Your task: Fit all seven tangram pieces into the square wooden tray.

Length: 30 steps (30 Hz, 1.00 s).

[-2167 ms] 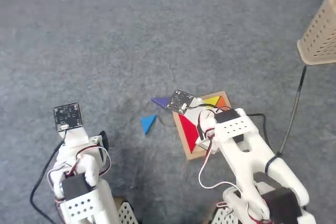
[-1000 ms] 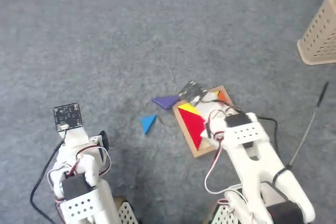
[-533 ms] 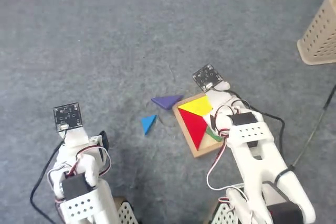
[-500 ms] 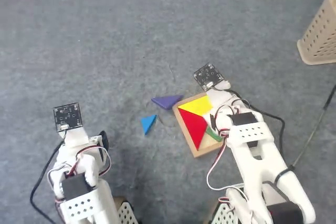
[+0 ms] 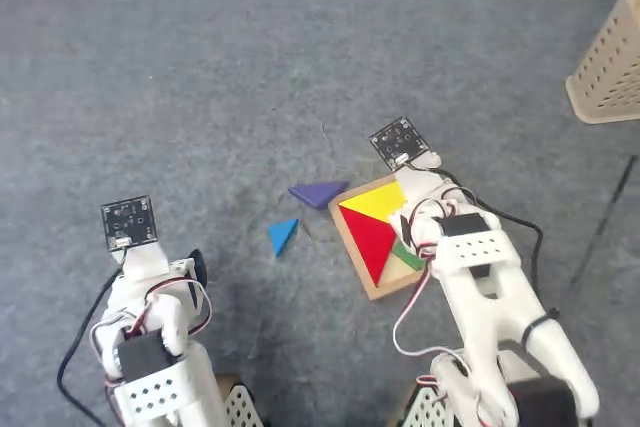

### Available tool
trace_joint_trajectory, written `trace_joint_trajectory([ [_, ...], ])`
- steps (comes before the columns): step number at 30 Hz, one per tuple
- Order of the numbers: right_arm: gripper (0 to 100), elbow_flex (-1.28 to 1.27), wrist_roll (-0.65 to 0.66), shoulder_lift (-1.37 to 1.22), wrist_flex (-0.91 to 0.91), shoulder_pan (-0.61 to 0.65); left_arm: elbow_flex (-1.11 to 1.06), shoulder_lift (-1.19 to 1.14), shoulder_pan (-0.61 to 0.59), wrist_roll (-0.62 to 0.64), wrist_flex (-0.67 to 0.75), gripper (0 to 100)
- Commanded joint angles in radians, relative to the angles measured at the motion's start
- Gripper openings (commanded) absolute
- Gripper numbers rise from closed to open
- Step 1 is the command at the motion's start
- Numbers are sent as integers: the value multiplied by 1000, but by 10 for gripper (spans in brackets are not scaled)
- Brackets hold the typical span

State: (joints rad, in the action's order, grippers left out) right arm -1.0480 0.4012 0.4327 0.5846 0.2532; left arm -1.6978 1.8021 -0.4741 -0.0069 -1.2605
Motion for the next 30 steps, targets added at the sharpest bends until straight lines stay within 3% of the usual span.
trace_joint_trajectory([
  [1, 72, 17, -11, -67, -58, -13, 13, 20, -5, -6, -3, 216],
  [15, 69, 14, -11, -91, -51, -12, 13, 20, -5, -6, -3, 216],
  [20, 6, 12, -11, -91, -33, -5, 13, 20, -5, -6, -3, 216],
  [30, 49, 9, -18, -18, -5, -12, 13, 20, -5, -6, -3, 216],
])
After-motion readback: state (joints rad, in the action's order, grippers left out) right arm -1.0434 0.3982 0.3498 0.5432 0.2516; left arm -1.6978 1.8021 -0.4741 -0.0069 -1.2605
